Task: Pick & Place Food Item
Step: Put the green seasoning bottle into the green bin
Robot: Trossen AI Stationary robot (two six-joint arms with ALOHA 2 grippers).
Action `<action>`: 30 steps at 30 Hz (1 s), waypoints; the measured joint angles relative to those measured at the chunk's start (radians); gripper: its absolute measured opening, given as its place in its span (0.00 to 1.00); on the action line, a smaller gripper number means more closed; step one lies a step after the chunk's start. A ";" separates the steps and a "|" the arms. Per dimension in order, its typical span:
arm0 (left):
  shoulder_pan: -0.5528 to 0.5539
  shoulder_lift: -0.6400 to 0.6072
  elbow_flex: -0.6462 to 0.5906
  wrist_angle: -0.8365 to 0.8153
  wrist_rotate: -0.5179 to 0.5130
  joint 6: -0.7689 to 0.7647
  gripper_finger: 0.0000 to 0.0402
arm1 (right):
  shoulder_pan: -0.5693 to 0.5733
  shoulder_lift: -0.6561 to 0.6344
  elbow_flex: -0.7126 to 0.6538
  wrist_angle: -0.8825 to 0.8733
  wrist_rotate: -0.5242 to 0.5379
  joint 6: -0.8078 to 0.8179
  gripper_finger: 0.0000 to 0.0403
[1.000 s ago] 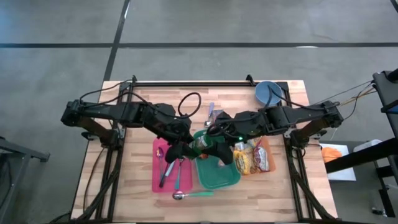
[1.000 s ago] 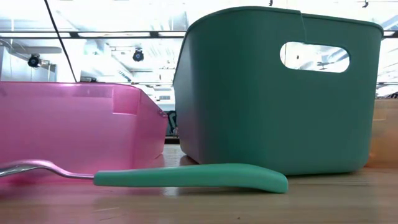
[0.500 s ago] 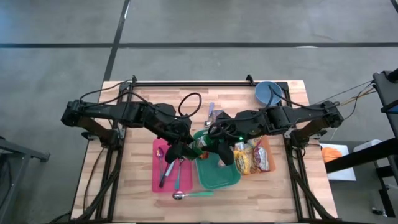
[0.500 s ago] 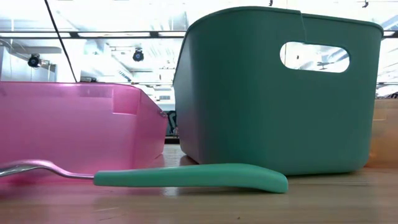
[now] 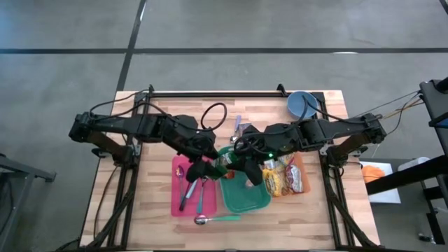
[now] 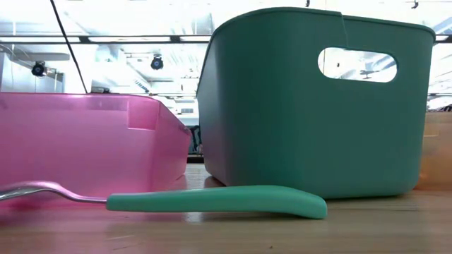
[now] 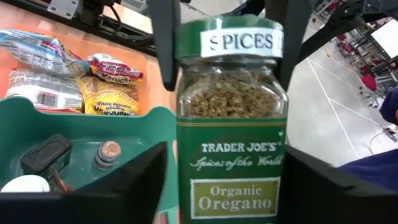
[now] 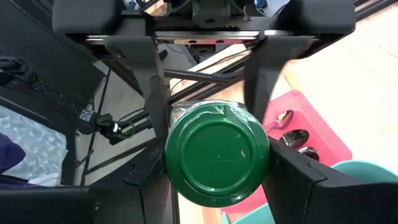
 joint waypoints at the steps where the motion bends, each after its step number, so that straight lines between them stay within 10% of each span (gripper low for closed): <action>1: 0.000 0.000 0.000 0.000 -0.001 0.000 0.75 | 0.000 0.000 0.000 0.000 0.000 0.000 0.49; 9: 0.002 0.000 0.000 -0.008 -0.003 -0.016 0.98 | 0.000 0.000 0.000 -0.033 0.001 0.001 0.49; 30: 0.062 -0.156 -0.002 -0.324 -0.121 -0.052 0.93 | 0.003 0.056 -0.047 -0.471 0.082 0.074 0.49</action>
